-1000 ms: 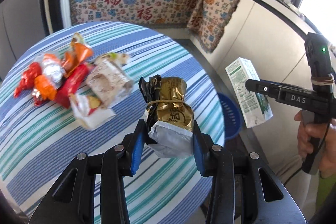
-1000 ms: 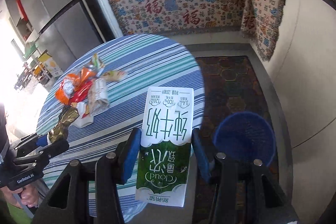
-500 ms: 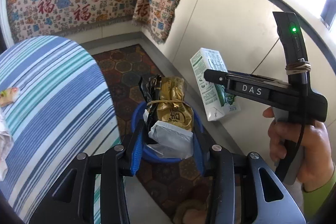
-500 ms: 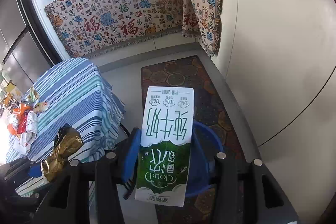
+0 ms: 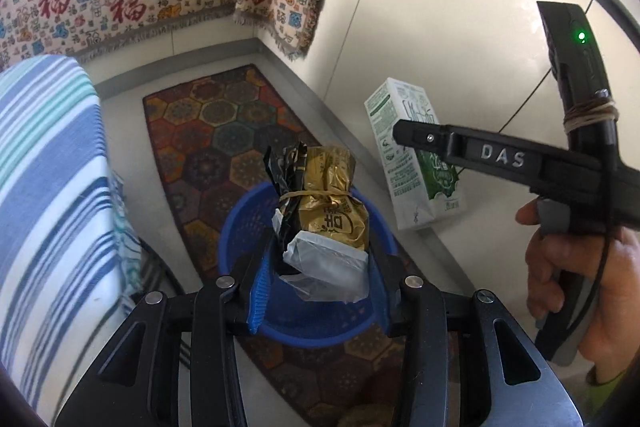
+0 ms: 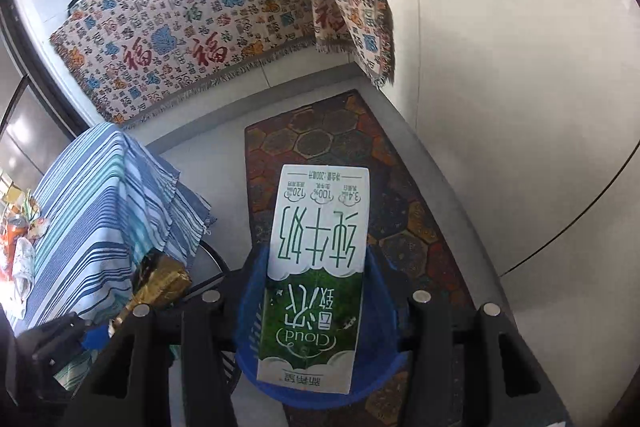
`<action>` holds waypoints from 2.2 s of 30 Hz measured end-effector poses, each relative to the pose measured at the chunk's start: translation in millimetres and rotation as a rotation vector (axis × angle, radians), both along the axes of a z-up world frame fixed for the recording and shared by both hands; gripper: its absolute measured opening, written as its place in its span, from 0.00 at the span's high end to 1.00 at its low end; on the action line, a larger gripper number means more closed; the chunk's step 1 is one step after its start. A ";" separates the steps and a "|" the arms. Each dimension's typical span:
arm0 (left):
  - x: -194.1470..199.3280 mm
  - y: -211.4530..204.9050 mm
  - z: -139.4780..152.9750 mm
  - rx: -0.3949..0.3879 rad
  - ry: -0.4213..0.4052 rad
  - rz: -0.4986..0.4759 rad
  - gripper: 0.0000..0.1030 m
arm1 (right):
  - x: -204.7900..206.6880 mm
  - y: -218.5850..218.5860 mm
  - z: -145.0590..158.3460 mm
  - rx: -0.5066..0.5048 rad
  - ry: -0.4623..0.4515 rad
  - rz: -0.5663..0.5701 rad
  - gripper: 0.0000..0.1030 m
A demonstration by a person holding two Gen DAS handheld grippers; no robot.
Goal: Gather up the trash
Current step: 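Drop the gold wrapper and milk carton into the blue wastebasket with both grippers, then move both grippers back over the table toward the remaining wrappers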
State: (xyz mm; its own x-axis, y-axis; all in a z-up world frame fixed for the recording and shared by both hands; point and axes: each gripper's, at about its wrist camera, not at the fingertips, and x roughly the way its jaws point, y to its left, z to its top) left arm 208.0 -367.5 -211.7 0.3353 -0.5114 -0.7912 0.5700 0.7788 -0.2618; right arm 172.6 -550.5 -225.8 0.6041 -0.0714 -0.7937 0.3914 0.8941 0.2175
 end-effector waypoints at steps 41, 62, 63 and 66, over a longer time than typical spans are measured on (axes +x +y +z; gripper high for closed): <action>-102.1 278.8 33.2 0.145 -0.103 0.433 0.07 | -9.1 242.6 83.8 -0.183 -0.213 0.396 0.25; -58.3 368.1 7.5 0.256 -0.080 0.619 0.00 | 10.4 367.0 27.2 -0.239 -0.073 0.607 0.20; -57.6 367.8 7.3 0.257 -0.079 0.623 0.00 | 11.4 367.6 27.0 -0.240 -0.073 0.606 0.19; -58.3 369.5 6.6 0.258 -0.077 0.629 0.00 | 15.3 367.3 27.1 -0.241 -0.068 0.599 0.18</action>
